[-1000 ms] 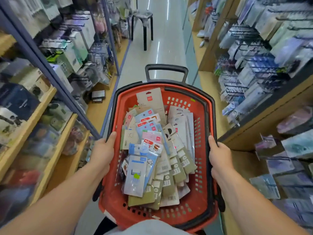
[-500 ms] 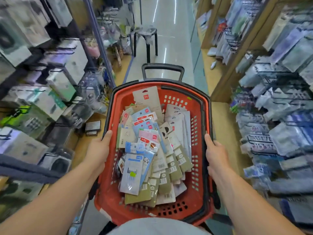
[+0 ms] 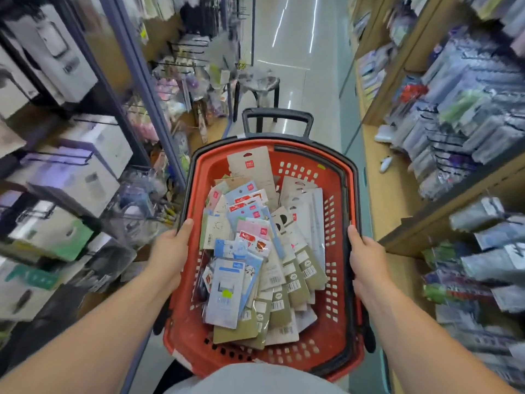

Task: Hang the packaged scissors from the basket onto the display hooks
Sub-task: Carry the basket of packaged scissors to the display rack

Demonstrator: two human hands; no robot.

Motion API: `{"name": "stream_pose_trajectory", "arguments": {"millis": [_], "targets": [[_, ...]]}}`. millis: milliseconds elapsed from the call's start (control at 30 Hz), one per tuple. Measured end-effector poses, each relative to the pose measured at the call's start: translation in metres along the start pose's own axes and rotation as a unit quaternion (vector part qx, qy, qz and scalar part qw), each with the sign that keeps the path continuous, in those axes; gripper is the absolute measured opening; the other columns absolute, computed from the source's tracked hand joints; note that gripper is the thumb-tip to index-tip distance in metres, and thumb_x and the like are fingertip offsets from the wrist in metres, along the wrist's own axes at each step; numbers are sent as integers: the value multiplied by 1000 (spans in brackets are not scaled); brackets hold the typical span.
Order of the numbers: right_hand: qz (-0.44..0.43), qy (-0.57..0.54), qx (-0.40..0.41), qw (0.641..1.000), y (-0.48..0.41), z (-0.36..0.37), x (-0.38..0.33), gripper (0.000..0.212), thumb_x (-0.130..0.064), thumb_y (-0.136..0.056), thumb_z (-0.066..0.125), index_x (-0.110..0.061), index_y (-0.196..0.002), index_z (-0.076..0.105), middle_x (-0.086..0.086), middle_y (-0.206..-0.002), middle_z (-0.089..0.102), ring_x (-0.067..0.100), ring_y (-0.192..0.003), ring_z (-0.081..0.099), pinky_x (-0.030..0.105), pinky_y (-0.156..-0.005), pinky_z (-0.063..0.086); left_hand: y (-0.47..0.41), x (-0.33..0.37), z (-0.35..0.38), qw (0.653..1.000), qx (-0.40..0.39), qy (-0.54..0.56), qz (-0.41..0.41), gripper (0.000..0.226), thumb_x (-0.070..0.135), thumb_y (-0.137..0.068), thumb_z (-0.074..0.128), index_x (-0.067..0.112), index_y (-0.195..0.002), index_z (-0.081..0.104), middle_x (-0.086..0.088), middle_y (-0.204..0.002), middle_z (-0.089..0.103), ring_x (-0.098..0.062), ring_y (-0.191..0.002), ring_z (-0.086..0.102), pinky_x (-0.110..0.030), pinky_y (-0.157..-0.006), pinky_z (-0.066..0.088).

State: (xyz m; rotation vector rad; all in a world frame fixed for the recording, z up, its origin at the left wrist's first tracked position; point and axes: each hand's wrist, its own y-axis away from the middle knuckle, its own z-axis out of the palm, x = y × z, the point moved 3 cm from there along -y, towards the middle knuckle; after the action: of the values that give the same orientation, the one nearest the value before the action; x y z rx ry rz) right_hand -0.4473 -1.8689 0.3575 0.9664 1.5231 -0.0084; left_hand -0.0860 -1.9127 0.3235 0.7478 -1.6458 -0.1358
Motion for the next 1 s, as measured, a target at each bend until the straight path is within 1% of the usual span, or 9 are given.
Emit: {"name": "stream_pose_trajectory", "arguments": {"millis": [200,300,400,467,567,633,700,833,1000], "targets": [[10,-19,33,999,-92,93,-108,49,-56,-100,59,-8,-100,67,18,-102,77,39,-92,76,65,-85,59,-149,122,50,999,-39,-1,33,43,52,-104,58,10,-95,66,-10,-90,60,-25,-79,55,-35,-68,43],[5,-36,35,999,-145,128,-154,59,-56,-99,62,2,-109,65,20,-92,72,34,-81,72,64,-84,58,-212,179,79,999,-43,-11,25,47,54,-103,57,9,-94,64,-10,-83,55,-23,-75,51,-33,-64,40],[-9,-51,22,998,-209,162,-190,69,-60,-95,64,8,-110,59,15,-87,66,33,-77,66,60,-78,60,-276,220,109,998,-49,-5,31,72,72,-90,61,6,-116,68,-9,-87,62,-26,-74,59,-41,-72,54],[-11,-52,15,998,-257,186,-213,61,-56,-98,63,5,-98,61,12,-80,65,31,-72,66,53,-71,60,-323,240,134,999,-43,-6,28,80,81,-77,62,7,-109,68,-9,-85,63,-27,-72,59,-44,-72,53],[-16,-47,-2,999,-336,222,-252,45,-50,-102,60,-7,-88,62,4,-67,59,20,-58,60,34,-60,51,-373,279,178,999,-29,-15,25,51,62,-98,60,13,-88,55,-10,-68,43,-23,-62,44,-36,-64,35],[-19,-40,-15,999,-395,245,-282,54,-54,-100,61,0,-94,64,7,-72,62,23,-64,62,37,-64,52,-413,303,209,1000,-15,-15,18,46,56,-101,60,14,-83,50,-10,-67,40,-23,-61,42,-35,-64,33],[-15,-27,-20,999,-446,267,-319,66,-60,-96,61,6,-101,61,11,-79,61,26,-70,60,42,-66,52,-448,332,240,1000,-1,-15,14,51,59,-99,61,12,-82,54,-13,-70,49,-25,-62,47,-38,-64,37],[-15,-19,-31,999,-530,300,-396,49,-53,-101,61,-5,-94,69,2,-71,70,24,-69,70,42,-68,60,-508,397,294,1000,24,-10,-7,55,52,-102,61,-1,-89,66,-24,-81,66,-31,-72,62,-48,-68,55],[-20,-7,-40,999,-622,351,-470,45,-51,-102,59,-15,-75,54,-10,-50,52,11,-47,53,29,-53,44,-596,456,351,999,26,6,-25,49,48,-104,61,1,-92,71,-14,-77,70,-27,-67,64,-32,-64,51]]}}
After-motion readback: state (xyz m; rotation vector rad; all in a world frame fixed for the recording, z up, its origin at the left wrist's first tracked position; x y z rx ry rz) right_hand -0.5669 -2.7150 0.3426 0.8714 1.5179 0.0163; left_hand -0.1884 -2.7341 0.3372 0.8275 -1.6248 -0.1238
